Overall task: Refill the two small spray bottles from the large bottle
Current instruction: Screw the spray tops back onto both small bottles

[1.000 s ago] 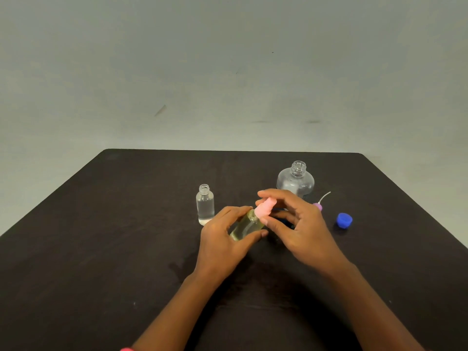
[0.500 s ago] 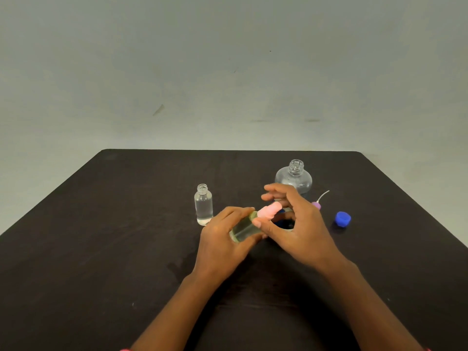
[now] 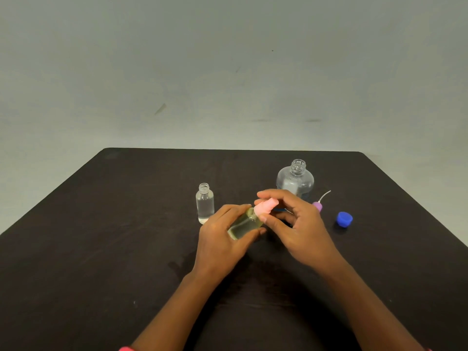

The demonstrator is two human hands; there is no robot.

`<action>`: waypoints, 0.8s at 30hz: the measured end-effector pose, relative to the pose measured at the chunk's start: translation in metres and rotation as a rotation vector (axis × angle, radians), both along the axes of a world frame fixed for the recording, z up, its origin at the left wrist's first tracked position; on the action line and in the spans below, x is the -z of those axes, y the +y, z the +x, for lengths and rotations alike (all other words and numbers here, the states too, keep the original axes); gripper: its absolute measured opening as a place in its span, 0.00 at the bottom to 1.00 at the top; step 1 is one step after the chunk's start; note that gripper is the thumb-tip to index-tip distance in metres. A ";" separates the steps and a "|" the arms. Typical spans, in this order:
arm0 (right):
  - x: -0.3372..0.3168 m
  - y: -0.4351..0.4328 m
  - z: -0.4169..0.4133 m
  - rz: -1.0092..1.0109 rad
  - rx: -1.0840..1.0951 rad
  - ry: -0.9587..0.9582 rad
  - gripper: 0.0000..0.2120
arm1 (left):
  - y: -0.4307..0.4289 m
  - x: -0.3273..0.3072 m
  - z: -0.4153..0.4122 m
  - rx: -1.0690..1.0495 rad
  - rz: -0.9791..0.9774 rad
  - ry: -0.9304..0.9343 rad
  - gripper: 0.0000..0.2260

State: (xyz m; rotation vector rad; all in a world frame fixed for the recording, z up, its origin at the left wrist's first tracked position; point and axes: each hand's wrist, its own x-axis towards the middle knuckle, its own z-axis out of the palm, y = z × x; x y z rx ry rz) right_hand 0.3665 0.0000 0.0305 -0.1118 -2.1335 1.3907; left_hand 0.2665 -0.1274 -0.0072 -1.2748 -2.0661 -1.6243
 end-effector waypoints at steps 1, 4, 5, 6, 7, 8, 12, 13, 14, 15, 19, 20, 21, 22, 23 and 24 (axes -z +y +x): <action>0.000 0.000 0.000 0.023 0.015 -0.006 0.17 | 0.000 0.001 0.000 -0.002 -0.005 0.009 0.20; 0.001 0.000 0.000 0.060 0.050 -0.021 0.14 | 0.000 0.002 -0.001 -0.009 -0.023 0.038 0.21; 0.001 0.000 0.000 0.057 0.067 -0.025 0.13 | 0.000 0.002 -0.001 -0.010 -0.029 0.049 0.21; 0.000 -0.001 0.001 0.051 0.083 -0.024 0.11 | 0.000 0.002 -0.001 -0.012 -0.036 0.063 0.22; 0.000 -0.001 0.000 0.051 0.104 -0.022 0.10 | 0.000 0.003 -0.001 -0.015 -0.043 0.079 0.22; 0.000 -0.001 0.000 0.064 0.134 -0.021 0.09 | 0.000 0.003 -0.001 -0.018 -0.049 0.096 0.22; 0.002 -0.002 0.000 0.157 0.237 -0.041 0.14 | 0.002 0.004 0.001 -0.010 -0.048 0.101 0.21; 0.002 -0.002 0.000 0.159 0.229 -0.041 0.15 | 0.002 0.004 0.001 -0.006 -0.039 0.084 0.21; 0.002 -0.003 0.001 0.142 0.204 -0.037 0.17 | 0.002 0.003 0.001 -0.004 -0.028 0.065 0.21; 0.001 -0.003 0.001 0.108 0.163 -0.026 0.18 | 0.002 0.003 0.001 -0.006 -0.019 0.048 0.21; -0.001 -0.001 0.002 0.010 0.009 0.046 0.20 | 0.002 0.001 0.001 -0.029 0.002 0.013 0.21; -0.001 -0.001 0.003 0.001 -0.011 0.057 0.20 | 0.002 0.001 0.001 -0.032 0.003 0.008 0.21; -0.002 -0.001 0.002 -0.008 -0.024 0.064 0.19 | 0.002 0.001 0.000 -0.035 0.001 0.006 0.21; -0.002 -0.002 0.002 -0.020 -0.032 0.065 0.17 | 0.002 0.002 0.000 -0.037 -0.003 0.006 0.20; -0.002 -0.003 0.002 -0.033 -0.035 0.061 0.16 | 0.002 0.003 0.000 -0.039 -0.007 0.007 0.20; -0.003 -0.003 0.002 -0.041 -0.033 0.058 0.15 | 0.002 0.003 -0.001 -0.041 -0.010 0.010 0.20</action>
